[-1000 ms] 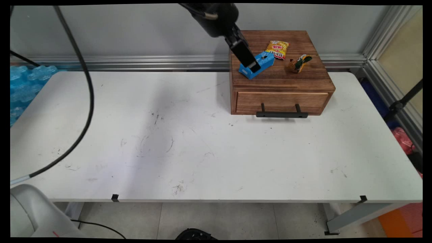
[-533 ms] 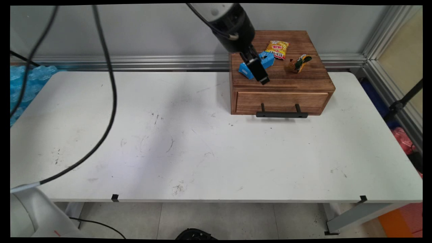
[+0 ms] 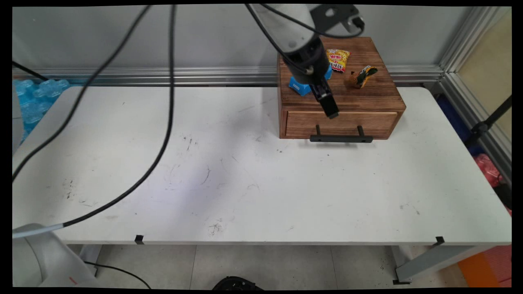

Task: Open the drawer

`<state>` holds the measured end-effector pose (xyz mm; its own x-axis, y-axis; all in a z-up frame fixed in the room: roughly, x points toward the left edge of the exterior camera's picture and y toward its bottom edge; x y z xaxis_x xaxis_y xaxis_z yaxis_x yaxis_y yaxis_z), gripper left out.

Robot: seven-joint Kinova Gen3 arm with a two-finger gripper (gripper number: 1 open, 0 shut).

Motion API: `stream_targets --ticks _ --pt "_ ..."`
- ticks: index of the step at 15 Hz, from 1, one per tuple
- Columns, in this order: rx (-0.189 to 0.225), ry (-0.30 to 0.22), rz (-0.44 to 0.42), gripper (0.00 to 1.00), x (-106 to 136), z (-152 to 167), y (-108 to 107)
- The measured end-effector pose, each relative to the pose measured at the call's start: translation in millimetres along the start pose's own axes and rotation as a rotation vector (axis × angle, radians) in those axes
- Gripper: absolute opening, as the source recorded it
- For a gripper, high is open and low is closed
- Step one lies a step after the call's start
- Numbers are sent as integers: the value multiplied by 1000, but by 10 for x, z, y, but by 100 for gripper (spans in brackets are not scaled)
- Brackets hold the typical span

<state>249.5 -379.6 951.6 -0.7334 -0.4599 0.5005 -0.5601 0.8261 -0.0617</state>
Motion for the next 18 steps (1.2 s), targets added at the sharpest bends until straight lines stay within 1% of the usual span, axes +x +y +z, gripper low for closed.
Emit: stream_targets --ticks 6,12,18 --pt "-12 -45 31 100 175 533 45" --pt "-22 -82 48 100 259 913 48" --pt "-34 -124 60 100 284 1261 52"
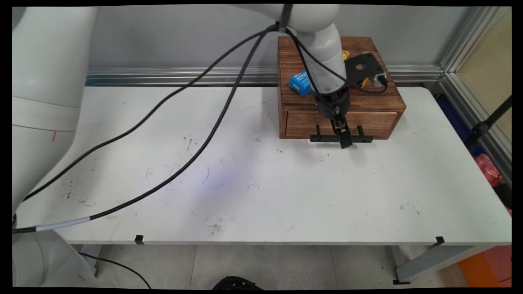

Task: Open the drawer

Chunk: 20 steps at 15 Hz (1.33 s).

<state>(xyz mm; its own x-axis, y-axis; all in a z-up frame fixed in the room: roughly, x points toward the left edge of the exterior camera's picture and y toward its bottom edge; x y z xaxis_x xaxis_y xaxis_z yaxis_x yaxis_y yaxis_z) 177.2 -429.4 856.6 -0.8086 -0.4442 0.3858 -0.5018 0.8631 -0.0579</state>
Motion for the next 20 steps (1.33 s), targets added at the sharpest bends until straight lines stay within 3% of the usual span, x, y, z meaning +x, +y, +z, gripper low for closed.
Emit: stream_targets --ticks 20 --pt "-58 -64 87 100 7 573 39"
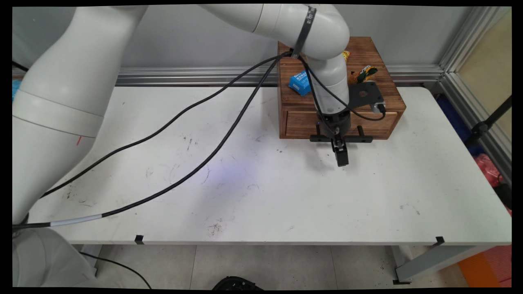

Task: Open the drawer

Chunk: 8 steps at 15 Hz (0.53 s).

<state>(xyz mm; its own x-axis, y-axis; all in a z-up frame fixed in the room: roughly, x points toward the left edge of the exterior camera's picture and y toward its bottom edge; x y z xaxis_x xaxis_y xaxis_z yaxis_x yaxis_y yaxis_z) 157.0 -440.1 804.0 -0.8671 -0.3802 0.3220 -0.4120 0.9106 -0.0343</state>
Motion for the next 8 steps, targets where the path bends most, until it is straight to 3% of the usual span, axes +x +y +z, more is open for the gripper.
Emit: stream_targets --ticks 8 --pt "-15 -11 40 100 -8 59 47"
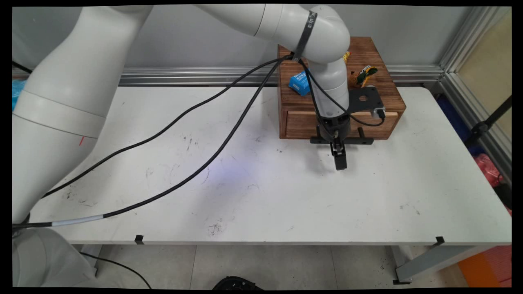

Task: Open the drawer

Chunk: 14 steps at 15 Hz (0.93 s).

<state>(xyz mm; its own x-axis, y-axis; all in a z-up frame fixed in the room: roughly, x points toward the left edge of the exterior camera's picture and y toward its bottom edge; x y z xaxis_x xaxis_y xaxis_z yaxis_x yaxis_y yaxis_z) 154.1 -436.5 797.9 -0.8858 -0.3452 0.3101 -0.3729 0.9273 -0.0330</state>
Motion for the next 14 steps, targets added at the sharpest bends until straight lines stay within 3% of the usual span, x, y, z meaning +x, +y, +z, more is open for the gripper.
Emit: stream_targets --ticks 14 --pt "-36 12 59 100 -42 -82 391"
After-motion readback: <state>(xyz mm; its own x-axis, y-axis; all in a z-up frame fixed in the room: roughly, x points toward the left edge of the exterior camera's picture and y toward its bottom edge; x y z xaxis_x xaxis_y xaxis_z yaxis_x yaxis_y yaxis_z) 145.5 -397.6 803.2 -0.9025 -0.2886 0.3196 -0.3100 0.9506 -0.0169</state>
